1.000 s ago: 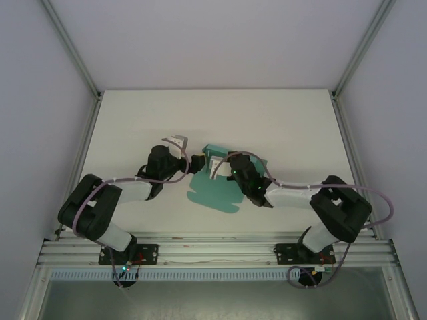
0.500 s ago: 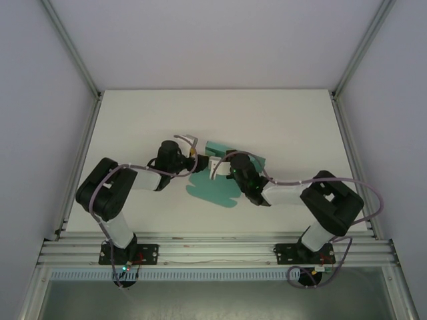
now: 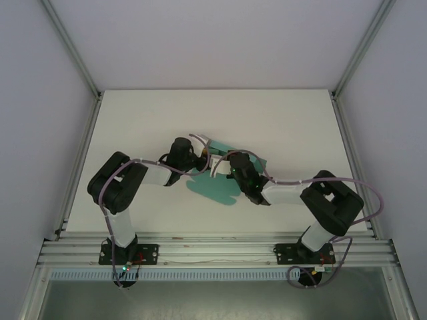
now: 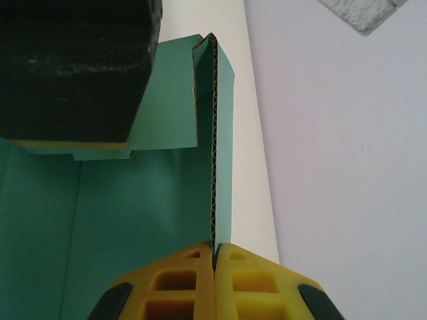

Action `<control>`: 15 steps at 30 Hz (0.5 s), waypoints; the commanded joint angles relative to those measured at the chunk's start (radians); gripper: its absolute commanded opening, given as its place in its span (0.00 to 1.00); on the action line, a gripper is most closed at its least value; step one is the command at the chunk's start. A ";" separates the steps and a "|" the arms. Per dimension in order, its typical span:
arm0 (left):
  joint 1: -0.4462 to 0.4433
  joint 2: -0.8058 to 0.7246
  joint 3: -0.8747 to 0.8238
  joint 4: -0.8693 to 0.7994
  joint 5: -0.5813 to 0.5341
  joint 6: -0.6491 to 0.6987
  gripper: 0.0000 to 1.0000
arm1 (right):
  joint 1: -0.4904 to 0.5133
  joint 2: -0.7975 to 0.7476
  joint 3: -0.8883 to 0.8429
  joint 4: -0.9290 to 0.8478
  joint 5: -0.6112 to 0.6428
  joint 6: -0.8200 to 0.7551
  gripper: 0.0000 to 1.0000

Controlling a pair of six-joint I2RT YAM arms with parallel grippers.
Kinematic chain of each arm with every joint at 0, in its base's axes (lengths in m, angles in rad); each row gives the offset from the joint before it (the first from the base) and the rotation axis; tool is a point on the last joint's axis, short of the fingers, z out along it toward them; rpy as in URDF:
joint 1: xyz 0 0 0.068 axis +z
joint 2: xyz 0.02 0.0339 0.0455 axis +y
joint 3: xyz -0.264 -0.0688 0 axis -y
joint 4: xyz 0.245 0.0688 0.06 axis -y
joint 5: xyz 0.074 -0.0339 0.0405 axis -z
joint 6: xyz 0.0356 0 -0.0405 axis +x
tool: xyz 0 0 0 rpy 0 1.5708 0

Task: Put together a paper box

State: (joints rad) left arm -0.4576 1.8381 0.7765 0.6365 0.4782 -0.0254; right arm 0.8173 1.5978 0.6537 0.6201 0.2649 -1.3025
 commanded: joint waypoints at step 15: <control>-0.091 0.041 0.075 0.083 -0.362 -0.129 0.23 | 0.025 0.022 0.113 -0.286 -0.148 0.294 0.00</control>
State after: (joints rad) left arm -0.5110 1.8484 0.8001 0.6483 0.2703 -0.1101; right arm 0.8158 1.5925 0.7494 0.4393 0.2649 -1.1061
